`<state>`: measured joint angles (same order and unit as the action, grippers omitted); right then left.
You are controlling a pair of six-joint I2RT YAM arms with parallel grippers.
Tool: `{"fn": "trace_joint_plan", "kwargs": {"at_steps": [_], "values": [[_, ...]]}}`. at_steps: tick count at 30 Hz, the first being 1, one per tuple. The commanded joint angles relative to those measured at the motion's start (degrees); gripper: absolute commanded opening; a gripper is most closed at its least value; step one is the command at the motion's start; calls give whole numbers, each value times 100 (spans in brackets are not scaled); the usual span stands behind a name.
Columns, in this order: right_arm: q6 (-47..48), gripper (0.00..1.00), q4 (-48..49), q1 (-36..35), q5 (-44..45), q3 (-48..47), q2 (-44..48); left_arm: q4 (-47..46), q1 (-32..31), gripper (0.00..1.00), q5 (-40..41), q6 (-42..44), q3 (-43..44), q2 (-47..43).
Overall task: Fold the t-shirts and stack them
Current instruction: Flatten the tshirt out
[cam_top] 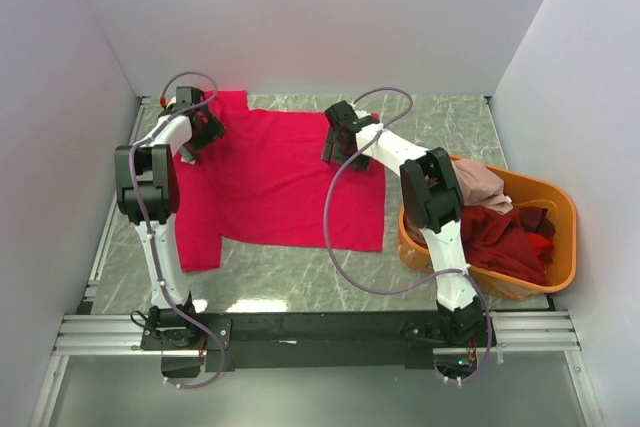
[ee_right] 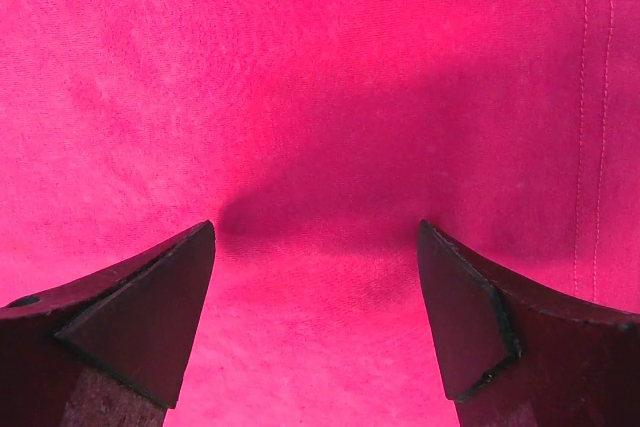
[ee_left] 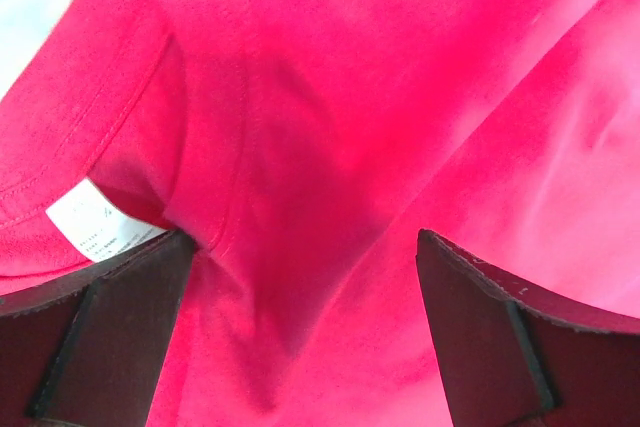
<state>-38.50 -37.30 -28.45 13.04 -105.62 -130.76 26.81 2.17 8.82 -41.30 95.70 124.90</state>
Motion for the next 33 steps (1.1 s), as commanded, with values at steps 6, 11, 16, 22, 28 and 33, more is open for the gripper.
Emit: {"fn": "trace_joint_plan", "kwargs": {"at_steps": [6,11,16,22,28,33], "values": [[70,88,-260,50,314,-546,-72,493,11,100,-328,456,1328,800],[422,89,-638,41,77,-1522,-126,807,11,99,-74,509,1460,378],[677,89,-173,-108,-20,-884,856,1046,20,99,287,298,637,-947],[818,90,170,-389,199,425,2167,782,20,99,629,-527,-2210,-3390],[835,91,724,-820,208,2051,3336,1125,20,99,648,-1670,-4689,-5343],[792,91,1179,-1083,24,3248,4258,1757,20,99,875,-2425,-5946,-6556]]}}
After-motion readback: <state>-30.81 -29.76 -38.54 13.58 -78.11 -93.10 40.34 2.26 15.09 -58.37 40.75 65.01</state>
